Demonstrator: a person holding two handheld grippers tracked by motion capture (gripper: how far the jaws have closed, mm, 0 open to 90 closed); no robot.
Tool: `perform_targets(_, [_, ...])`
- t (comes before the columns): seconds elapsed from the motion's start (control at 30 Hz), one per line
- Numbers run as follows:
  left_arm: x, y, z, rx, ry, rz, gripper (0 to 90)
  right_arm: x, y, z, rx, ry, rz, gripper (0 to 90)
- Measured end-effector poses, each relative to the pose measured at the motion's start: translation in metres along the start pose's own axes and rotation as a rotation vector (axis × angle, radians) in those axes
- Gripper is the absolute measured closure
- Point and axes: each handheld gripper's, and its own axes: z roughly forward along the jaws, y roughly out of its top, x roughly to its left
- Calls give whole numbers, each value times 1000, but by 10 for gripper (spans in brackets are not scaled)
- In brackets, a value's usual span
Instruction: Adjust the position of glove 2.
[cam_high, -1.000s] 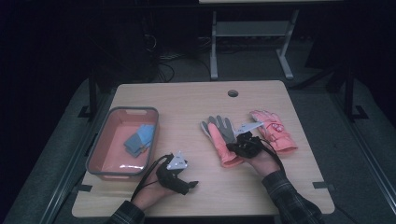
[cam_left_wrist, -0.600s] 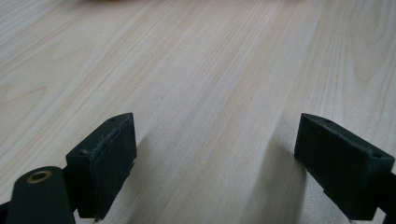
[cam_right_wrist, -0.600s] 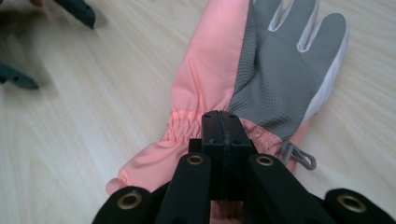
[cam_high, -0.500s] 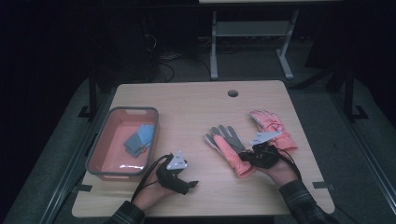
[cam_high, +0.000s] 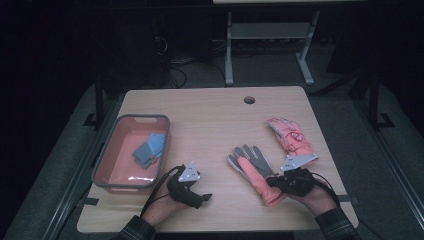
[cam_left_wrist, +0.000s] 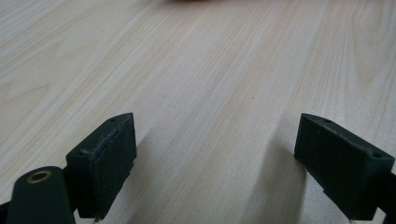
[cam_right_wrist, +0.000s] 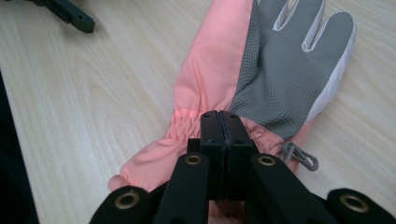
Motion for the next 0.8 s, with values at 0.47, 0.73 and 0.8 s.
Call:
perform_targets(0.47, [0,0,0,1,0,-3,122,-27,24,-15,-52,-106,120,701])
perform_targets(0.73, [0,0,0,3,-3,-2,122,-63,36,-26,-99,-231,187,605])
perform_targets(0.8, [0,0,0,3,-3,-2,122,-68,36,-26,-102,-246,182,597])
